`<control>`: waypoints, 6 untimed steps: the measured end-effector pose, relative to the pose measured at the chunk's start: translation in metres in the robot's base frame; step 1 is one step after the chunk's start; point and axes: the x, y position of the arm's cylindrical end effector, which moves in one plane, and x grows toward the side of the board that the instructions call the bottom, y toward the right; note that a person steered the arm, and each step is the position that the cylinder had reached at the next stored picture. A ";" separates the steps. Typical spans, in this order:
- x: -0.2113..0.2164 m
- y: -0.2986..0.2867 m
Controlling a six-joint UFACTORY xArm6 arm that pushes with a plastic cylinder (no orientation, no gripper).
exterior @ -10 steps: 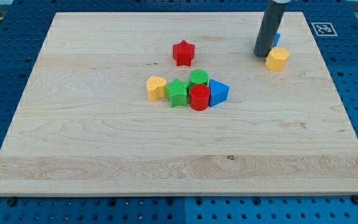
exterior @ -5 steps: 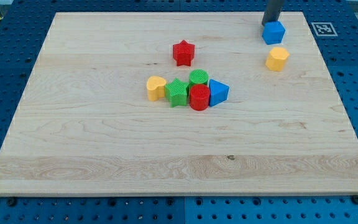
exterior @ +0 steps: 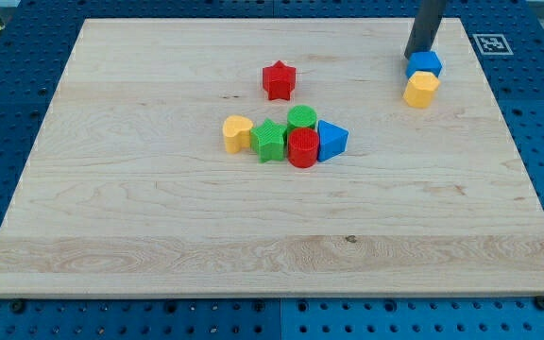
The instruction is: Slide the blue cube along with yellow hexagon
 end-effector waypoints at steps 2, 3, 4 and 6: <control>0.019 0.000; 0.024 0.000; 0.022 0.000; 0.023 0.045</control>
